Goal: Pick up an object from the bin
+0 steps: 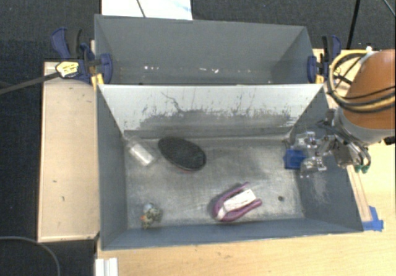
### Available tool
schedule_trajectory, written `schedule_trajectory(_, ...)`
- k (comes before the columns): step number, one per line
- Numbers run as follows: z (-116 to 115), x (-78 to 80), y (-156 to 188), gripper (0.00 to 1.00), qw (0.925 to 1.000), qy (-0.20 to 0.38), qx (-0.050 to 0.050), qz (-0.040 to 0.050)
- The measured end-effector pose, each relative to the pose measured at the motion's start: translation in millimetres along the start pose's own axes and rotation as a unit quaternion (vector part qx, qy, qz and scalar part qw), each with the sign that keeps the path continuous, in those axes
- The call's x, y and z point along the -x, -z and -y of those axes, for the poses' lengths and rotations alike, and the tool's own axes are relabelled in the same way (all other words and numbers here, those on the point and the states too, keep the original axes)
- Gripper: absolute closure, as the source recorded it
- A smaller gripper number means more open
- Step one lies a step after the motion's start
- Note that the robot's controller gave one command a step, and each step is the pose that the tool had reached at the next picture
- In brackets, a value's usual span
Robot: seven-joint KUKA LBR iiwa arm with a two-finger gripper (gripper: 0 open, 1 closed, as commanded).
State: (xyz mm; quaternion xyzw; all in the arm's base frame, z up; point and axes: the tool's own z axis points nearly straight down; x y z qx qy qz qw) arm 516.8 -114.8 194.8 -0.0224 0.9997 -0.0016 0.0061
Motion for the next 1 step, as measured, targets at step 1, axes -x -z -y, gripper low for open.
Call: schedule_trajectory(1,0.6,6.6,46.0,1.0,0.9727,0.232,0.002,-0.0022)
